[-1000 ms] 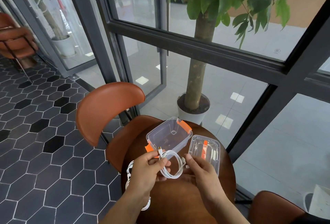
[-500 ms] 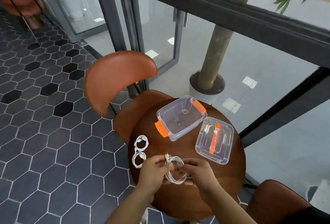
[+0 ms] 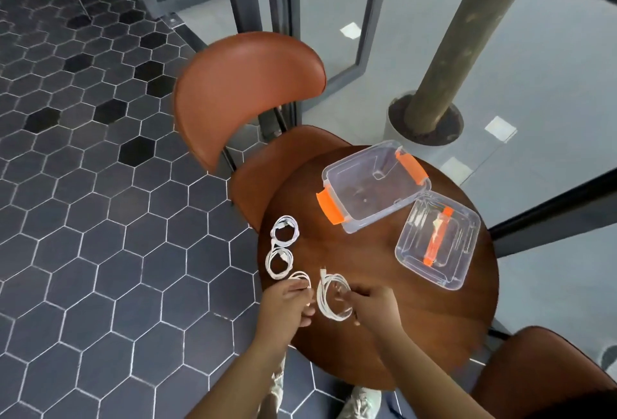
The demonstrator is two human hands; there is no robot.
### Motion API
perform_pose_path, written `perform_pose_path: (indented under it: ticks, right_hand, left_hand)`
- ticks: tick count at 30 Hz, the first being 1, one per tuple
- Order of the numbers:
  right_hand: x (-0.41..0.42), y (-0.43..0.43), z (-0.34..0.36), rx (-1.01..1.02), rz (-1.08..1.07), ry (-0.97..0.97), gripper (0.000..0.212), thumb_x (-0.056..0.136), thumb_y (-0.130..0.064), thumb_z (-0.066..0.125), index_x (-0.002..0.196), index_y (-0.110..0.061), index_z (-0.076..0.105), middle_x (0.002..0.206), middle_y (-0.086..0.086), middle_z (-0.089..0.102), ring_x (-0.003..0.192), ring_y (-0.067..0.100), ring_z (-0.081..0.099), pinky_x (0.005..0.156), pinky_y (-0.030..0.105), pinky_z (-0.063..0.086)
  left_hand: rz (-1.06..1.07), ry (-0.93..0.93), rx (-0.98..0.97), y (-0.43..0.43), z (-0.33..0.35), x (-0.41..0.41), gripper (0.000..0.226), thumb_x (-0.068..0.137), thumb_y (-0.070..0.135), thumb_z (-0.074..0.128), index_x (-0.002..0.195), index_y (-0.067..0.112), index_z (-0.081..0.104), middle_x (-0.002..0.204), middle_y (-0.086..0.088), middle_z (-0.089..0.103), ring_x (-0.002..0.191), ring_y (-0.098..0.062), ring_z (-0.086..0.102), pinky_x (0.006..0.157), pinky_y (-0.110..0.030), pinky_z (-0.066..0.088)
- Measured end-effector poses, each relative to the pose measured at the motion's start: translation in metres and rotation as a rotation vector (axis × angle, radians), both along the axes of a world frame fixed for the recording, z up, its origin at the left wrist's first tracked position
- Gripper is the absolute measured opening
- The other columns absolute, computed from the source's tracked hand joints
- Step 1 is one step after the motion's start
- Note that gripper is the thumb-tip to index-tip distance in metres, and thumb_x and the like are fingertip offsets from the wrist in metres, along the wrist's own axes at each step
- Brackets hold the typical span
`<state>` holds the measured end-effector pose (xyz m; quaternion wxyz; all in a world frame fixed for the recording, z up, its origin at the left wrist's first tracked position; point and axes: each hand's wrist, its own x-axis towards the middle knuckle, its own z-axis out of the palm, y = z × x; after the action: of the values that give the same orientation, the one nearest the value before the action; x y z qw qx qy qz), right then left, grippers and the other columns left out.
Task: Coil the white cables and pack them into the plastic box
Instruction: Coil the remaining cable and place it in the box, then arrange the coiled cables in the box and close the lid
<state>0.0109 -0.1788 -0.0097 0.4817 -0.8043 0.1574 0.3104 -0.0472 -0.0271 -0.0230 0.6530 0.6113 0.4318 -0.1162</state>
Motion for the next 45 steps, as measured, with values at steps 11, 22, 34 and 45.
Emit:
perform_pose_path:
  ticks: [11,22,34,45]
  right_hand:
    - [0.019,-0.002,-0.048,0.023,-0.078,-0.027,0.011,0.088,-0.027,0.076,0.081,-0.022,0.082,0.055,-0.011,0.070,0.040,0.000,0.050,0.052,0.026,0.041]
    - [0.020,-0.015,-0.069,0.075,-0.081,-0.015,0.007,0.087,-0.025,0.077,0.085,-0.028,0.083,0.056,-0.011,0.068,0.047,0.007,0.049,0.055,0.028,0.042]
    - [0.020,-0.026,-0.075,0.084,-0.088,-0.020,0.008,0.089,-0.023,0.075,0.089,-0.027,0.082,0.054,-0.014,0.067,0.045,0.006,0.049,0.053,0.027,0.043]
    - [0.028,-0.036,-0.047,0.107,-0.105,-0.054,0.009,0.090,-0.023,0.074,0.089,-0.028,0.082,0.068,-0.006,0.074,0.052,0.011,0.053,0.056,0.029,0.047]
  left_hand:
    - [-0.165,0.312,0.592,0.017,-0.095,-0.009,0.040,0.084,0.043,0.070,0.113,0.018,0.061,0.108,-0.004,0.069,0.101,-0.031,0.067,0.087,-0.037,0.052]
    - [-0.070,0.359,0.556,0.008,-0.122,0.003,0.033,0.082,0.046,0.072,0.082,0.015,0.061,0.079,-0.003,0.070,0.079,-0.032,0.070,0.072,-0.032,0.052]
    - [0.004,0.318,0.484,0.006,-0.129,-0.007,0.027,0.072,0.026,0.065,0.053,0.013,0.051,0.055,-0.007,0.066,0.054,-0.030,0.069,0.062,-0.042,0.060]
    - [0.104,0.165,0.431,-0.003,-0.073,0.006,0.009,0.074,0.017,0.067,0.072,0.011,0.061,0.057,-0.009,0.067,0.047,-0.027,0.065,0.060,-0.054,0.062]
